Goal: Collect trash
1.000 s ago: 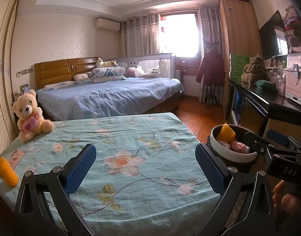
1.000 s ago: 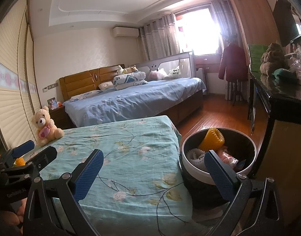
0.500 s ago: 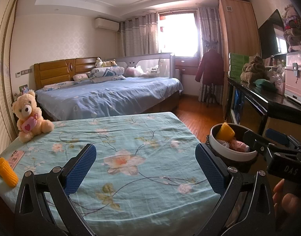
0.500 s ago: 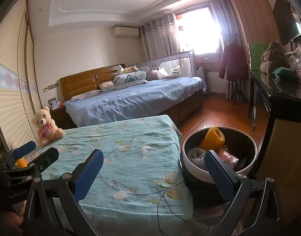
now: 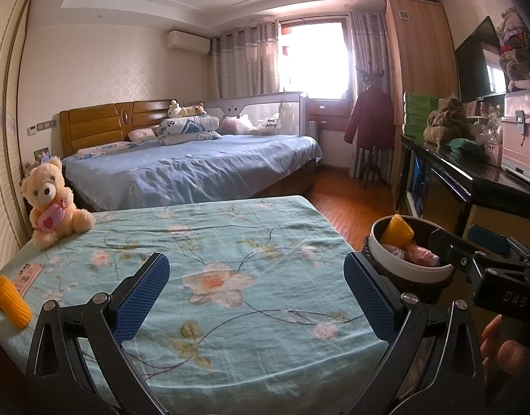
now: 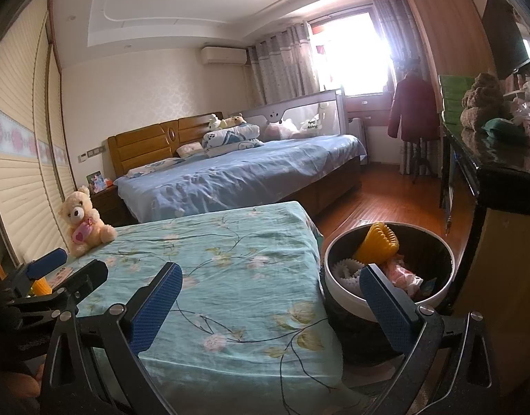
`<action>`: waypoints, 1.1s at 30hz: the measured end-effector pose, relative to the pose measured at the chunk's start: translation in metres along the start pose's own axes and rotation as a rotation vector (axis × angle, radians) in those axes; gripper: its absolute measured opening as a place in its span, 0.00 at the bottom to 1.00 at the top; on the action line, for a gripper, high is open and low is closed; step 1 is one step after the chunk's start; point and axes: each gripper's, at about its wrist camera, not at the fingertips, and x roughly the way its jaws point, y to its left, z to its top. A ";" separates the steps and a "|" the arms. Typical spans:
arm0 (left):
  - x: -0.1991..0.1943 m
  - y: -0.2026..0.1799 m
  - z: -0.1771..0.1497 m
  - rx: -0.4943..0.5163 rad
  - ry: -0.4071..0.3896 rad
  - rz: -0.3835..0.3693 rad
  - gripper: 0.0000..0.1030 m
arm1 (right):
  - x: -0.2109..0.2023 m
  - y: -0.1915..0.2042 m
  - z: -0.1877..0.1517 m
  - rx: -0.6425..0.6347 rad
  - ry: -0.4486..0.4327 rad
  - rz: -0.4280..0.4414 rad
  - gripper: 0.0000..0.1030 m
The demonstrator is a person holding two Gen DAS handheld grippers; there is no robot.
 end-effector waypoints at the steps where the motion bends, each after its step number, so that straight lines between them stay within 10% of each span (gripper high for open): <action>1: 0.000 0.000 0.000 0.000 0.000 0.001 1.00 | 0.000 0.000 0.000 0.000 0.002 0.001 1.00; 33: 0.010 -0.005 -0.006 0.011 0.030 -0.008 1.00 | 0.000 0.001 0.002 0.012 0.018 0.017 1.00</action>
